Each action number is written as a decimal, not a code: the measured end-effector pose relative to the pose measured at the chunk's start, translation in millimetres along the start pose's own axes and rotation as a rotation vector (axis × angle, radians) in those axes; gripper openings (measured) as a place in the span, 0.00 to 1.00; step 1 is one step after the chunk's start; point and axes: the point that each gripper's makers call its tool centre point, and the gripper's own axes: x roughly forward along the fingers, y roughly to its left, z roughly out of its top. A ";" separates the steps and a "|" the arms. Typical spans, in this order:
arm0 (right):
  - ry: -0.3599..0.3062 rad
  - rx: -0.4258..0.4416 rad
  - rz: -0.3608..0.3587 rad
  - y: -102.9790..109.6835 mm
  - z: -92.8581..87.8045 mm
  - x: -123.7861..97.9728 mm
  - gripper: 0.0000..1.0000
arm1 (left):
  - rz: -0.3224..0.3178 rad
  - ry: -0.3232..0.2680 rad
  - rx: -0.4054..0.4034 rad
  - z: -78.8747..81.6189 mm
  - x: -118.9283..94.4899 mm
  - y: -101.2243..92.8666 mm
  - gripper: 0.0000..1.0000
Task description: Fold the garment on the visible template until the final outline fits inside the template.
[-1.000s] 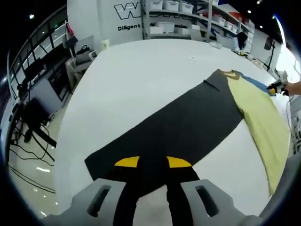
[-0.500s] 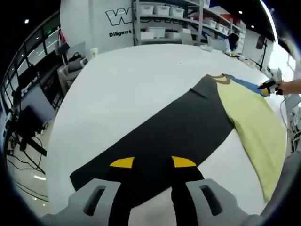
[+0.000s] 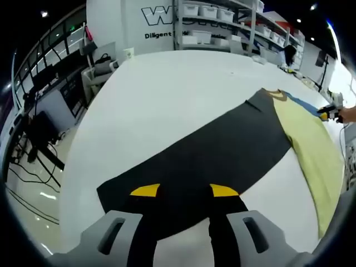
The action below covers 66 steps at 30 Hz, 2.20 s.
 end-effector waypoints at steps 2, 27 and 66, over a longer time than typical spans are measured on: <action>0.012 0.016 -0.016 -6.2 -3.5 -4.0 0.27 | 0.005 0.006 0.004 -0.3 -1.2 -0.1 0.35; 0.061 0.305 -0.322 -76.5 -71.7 -89.3 0.23 | -0.138 -0.253 0.036 56.0 -33.3 -97.7 0.68; -0.021 0.514 -0.462 -72.7 -73.5 -99.6 0.00 | -0.377 -0.316 0.185 39.7 -70.6 -261.1 0.73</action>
